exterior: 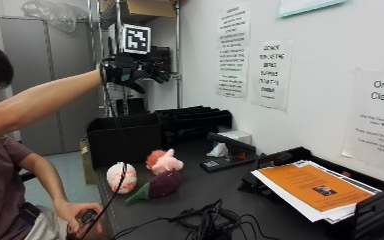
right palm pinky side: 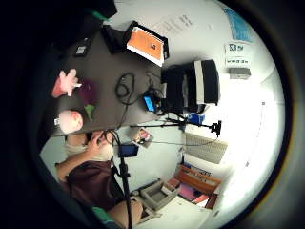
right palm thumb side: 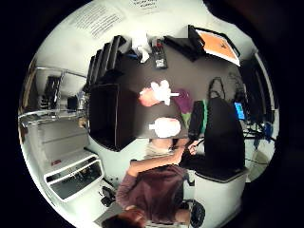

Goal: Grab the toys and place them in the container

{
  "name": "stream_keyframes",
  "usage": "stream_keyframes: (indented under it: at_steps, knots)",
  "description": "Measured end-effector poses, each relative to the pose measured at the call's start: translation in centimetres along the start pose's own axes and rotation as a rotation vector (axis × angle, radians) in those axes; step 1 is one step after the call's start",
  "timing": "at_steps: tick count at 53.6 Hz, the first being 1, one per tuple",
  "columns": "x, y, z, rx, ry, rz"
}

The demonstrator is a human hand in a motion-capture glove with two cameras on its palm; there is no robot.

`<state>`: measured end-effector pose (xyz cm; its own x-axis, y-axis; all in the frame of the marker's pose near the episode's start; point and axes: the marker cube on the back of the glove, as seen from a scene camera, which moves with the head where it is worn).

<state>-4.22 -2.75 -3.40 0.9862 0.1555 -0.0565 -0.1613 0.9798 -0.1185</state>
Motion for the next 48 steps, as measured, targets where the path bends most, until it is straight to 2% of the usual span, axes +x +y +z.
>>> stream_keyframes:
  at_steps: [12,18,25,30,33,36,37,41,44,48]
  knots:
    - [0.2,-2.4,4.7,-0.059,0.025,-0.033]
    - [0.6,-4.0,9.1,-0.099,0.007,-0.057]
    - [0.6,-6.4,15.0,-0.161,-0.08,0.088]
    - [0.5,-6.9,19.9,-0.222,-0.045,-0.021]
    - [-0.7,-7.9,23.0,-0.283,-0.041,0.082]
    - [-0.9,-9.0,26.4,-0.343,0.018,0.323]
    - [-1.2,-9.2,27.3,-0.357,0.023,0.353]
    - [-3.0,-9.2,29.7,-0.384,-0.08,0.172]
    - [-3.4,-9.4,31.9,-0.413,-0.079,0.197]
    - [-5.1,-9.8,34.1,-0.437,-0.196,0.176]
